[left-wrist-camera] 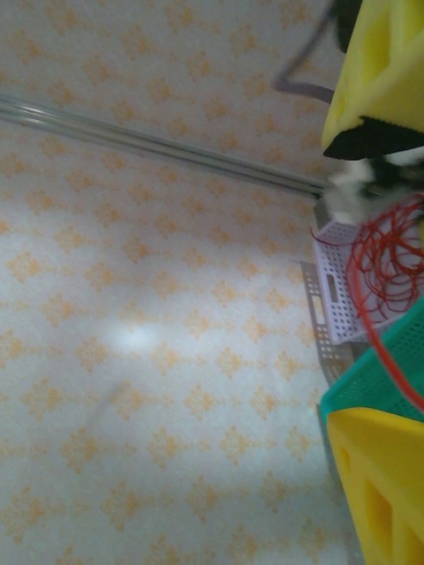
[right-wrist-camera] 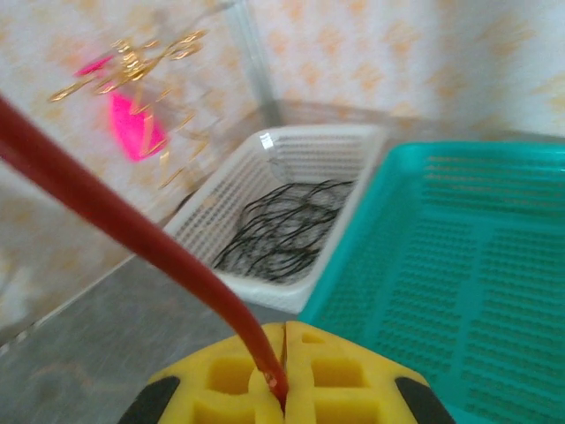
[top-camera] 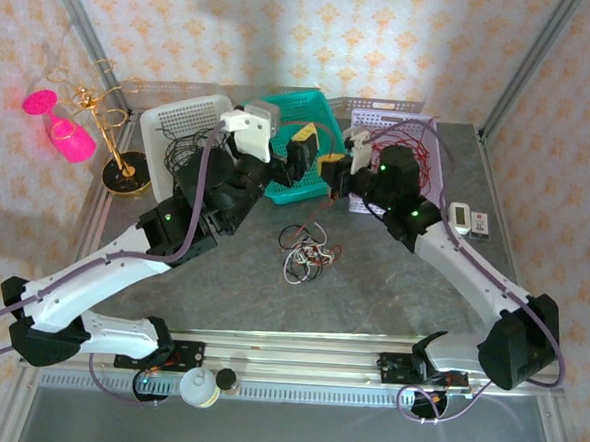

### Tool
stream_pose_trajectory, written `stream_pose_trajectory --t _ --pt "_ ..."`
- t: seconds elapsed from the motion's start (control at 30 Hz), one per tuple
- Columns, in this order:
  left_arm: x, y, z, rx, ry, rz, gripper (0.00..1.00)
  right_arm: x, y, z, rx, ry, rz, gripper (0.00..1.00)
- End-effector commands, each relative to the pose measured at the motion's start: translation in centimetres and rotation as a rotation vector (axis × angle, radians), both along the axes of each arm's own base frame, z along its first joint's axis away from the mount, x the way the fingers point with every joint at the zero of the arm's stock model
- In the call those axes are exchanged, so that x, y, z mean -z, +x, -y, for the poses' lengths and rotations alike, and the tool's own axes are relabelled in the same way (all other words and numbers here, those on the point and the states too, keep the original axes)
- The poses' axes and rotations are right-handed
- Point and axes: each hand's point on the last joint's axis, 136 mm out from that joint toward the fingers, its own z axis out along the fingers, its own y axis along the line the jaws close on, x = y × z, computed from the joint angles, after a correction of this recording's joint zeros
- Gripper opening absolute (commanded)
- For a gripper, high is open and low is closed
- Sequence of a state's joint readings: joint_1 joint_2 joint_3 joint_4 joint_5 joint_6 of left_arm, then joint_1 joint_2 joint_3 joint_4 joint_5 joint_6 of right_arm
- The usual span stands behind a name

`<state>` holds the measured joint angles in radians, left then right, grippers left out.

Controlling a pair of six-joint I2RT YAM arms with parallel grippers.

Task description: Untangle the cables

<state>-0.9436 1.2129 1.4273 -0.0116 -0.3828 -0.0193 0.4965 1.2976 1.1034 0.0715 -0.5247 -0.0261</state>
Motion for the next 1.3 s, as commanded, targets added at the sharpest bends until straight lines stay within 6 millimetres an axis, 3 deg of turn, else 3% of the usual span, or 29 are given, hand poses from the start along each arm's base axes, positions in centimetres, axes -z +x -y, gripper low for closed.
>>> stream_pose_trajectory --t 0.0,0.17,0.33,0.4,0.5,0.67,0.87,1.0,1.13,1.27 --pt "0.2 -0.8 -1.8 -0.033 -0.062 -0.005 0.76 -4.2 3.2 6.1 0.333 0.023 -0.001 0.0" --pt "3.5 -1.6 -2.5 -0.006 -0.1 -0.067 0.78 -6.3 8.1 13.9 0.688 -0.064 -0.022 0.0" --pt "8.5 -1.7 -2.8 -0.017 -0.081 -0.166 0.78 -8.0 12.4 19.4 0.844 -0.057 -0.02 0.0" --pt "10.1 -1.7 -2.9 -0.027 -0.08 -0.201 0.78 -7.7 14.1 21.1 0.897 -0.072 -0.025 0.0" --pt "11.9 -1.7 -2.8 -0.025 -0.073 -0.236 0.78 -5.2 16.9 23.3 0.948 -0.114 -0.08 0.0" --pt "14.6 -1.4 -2.3 -0.026 -0.063 -0.286 0.78 2.0 20.0 25.6 0.967 -0.16 -0.221 0.0" --pt "18.1 -0.6 0.1 0.024 -0.069 -0.37 0.78 13.0 20.5 24.4 0.889 -0.239 -0.449 0.0" --pt "20.6 -0.2 1.5 0.043 -0.065 -0.436 0.77 18.5 20.8 24.2 0.872 -0.282 -0.523 0.0" --pt "22.0 0.0 1.7 0.035 -0.06 -0.464 0.77 22.2 21.3 24.1 0.846 -0.348 -0.604 0.0" --pt "22.6 0.3 1.5 0.022 -0.069 -0.473 0.77 24.0 21.7 24.2 0.839 -0.382 -0.624 0.0"
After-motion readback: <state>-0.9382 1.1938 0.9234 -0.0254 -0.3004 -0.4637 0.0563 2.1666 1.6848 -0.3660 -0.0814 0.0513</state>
